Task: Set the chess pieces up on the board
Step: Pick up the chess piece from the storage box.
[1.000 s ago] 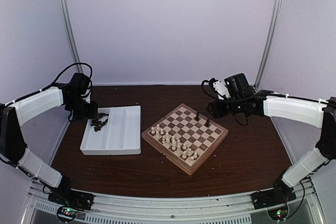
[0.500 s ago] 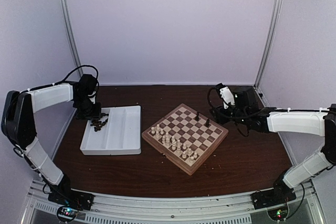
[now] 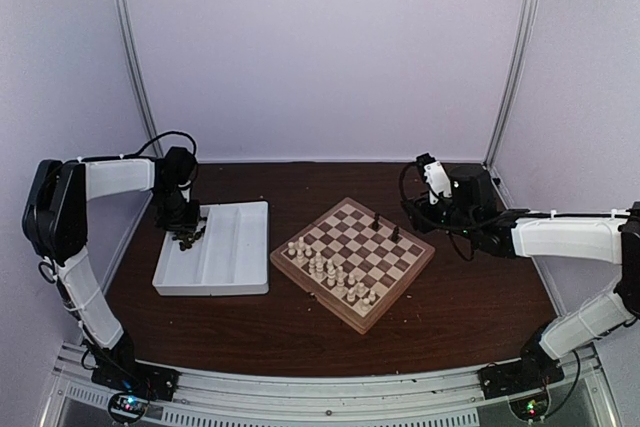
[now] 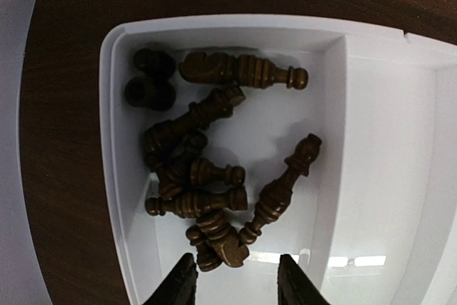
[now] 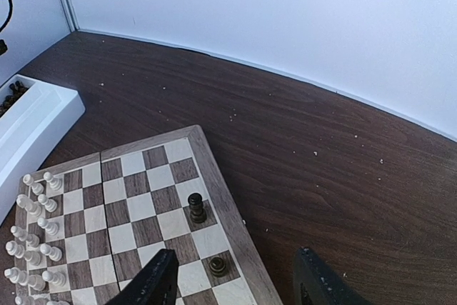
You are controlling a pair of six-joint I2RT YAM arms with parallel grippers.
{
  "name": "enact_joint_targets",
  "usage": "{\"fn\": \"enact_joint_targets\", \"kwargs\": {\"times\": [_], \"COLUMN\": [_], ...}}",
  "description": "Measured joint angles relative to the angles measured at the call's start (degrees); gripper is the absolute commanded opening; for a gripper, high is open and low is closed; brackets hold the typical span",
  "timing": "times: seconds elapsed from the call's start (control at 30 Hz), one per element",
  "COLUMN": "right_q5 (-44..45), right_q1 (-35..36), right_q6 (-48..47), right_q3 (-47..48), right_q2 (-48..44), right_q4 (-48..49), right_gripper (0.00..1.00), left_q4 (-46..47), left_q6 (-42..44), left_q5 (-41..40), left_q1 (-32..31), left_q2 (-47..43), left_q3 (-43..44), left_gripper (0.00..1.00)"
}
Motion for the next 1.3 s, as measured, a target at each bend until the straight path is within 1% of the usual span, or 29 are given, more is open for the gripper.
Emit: {"fn": "enact_joint_targets", "kwargs": {"times": [0.4, 0.47, 0.53, 0.6, 0.8, 1.07, 1.3], "right_q5": [1.62, 1.66, 1.73, 1.77, 1.79, 1.79, 1.79], "right_q1": [-0.02, -0.02, -0.02, -0.02, -0.02, -0.02, -0.02], "right_q6": [0.02, 0.02, 0.02, 0.04, 0.04, 0.09, 0.17], "right_q3": [-1.79, -1.79, -1.79, -1.79, -1.79, -1.79, -1.79], "right_q2": [-0.09, -0.09, -0.09, -0.09, -0.09, -0.09, 0.17], "right_q4": [2.10, 2.36, 2.40, 2.40, 2.43, 2.71, 2.82], "right_gripper": [0.58, 0.58, 0.58, 0.58, 0.58, 0.58, 0.59], "left_q4": [0.76, 0.66, 0.55, 0.48, 0.57, 0.13, -1.95], "left_q6": [0.33, 0.46, 0.68, 0.81, 1.11, 3.19, 5.01], "left_q5": [1.77, 1.95, 2.25, 2.62, 4.83, 8.04, 9.79], "left_q1": [5.27, 5.99, 6.78, 7.37, 7.69, 7.69, 7.23], "left_q2": [0.24, 0.24, 0.26, 0.28, 1.29, 6.69, 9.81], "left_q3": [3.32, 4.42, 5.62, 6.78, 9.03, 9.77, 12.00], "left_gripper": [0.39, 0.38, 0.32, 0.31, 0.31, 0.29, 0.31]}}
